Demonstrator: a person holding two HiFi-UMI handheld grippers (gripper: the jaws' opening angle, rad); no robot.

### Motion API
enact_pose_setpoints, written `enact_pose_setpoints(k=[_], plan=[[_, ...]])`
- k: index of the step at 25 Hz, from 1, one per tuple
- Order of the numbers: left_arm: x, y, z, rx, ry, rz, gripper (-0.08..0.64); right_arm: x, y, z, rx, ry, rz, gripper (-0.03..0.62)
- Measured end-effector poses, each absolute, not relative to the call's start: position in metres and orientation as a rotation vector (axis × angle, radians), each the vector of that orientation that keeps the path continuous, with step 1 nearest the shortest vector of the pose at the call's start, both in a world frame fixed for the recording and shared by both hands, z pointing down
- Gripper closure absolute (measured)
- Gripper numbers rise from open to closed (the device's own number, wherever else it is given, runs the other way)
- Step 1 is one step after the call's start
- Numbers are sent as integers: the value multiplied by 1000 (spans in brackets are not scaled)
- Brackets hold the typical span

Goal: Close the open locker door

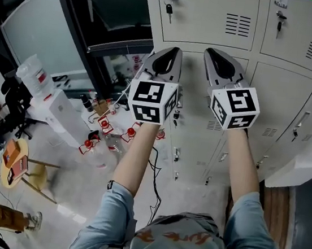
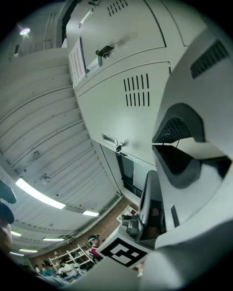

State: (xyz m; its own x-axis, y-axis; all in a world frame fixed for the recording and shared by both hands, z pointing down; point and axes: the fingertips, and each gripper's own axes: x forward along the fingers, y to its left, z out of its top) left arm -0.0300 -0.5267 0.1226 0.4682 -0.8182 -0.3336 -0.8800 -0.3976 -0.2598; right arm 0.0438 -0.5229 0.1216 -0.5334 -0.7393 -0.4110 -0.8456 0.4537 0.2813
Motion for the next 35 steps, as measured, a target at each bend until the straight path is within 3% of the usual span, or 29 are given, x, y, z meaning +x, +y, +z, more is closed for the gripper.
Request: enact_pose_setpoints(k=[10, 23, 35], plan=[[-31, -493, 179, -2380, 1401, 195, 538, 55, -503, 182, -1445, 2478, 416, 561], [-55, -448, 264, -2423, 1485, 187, 538, 68, -452, 271, -1676, 2419, 377, 561], [-77, -405, 389, -2510, 1619, 56, 538, 80, -403, 381, -1764, 2432, 156, 561]])
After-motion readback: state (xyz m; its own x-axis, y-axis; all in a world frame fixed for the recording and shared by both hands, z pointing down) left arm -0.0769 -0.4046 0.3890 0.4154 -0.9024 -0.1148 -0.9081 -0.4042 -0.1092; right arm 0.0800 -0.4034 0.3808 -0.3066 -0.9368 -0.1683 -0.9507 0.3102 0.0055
